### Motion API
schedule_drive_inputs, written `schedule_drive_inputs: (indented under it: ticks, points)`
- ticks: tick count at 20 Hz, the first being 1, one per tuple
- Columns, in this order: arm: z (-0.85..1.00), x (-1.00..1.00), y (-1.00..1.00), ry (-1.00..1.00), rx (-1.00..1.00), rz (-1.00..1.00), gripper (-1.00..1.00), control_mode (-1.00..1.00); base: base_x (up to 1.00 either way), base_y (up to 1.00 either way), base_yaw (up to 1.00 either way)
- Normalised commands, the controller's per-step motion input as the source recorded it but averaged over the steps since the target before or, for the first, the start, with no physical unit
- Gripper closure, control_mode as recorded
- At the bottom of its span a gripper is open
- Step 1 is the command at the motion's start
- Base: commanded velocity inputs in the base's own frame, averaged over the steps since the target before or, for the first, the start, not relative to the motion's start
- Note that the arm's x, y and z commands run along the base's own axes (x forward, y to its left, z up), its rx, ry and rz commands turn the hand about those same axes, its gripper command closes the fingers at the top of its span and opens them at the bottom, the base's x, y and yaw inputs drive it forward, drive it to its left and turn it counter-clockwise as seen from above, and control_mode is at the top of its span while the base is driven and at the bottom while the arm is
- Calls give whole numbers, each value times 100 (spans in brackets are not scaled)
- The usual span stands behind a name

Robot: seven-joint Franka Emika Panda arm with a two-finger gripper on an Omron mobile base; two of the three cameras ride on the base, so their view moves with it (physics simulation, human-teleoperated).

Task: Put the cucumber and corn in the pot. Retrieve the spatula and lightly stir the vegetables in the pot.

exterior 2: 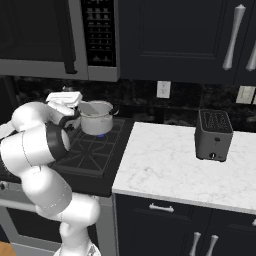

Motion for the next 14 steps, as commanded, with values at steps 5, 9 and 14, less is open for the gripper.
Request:
schedule_drive_inputs:
  ticks: [5,9,14]
  points:
    - [-54,25,0,-10,0,0,100,-100,0,0,0]
    - [-65,16,0,0,2,0,100,-100,0,0,0]
    - [-47,8,0,0,8,0,100,-100,0,0,0]
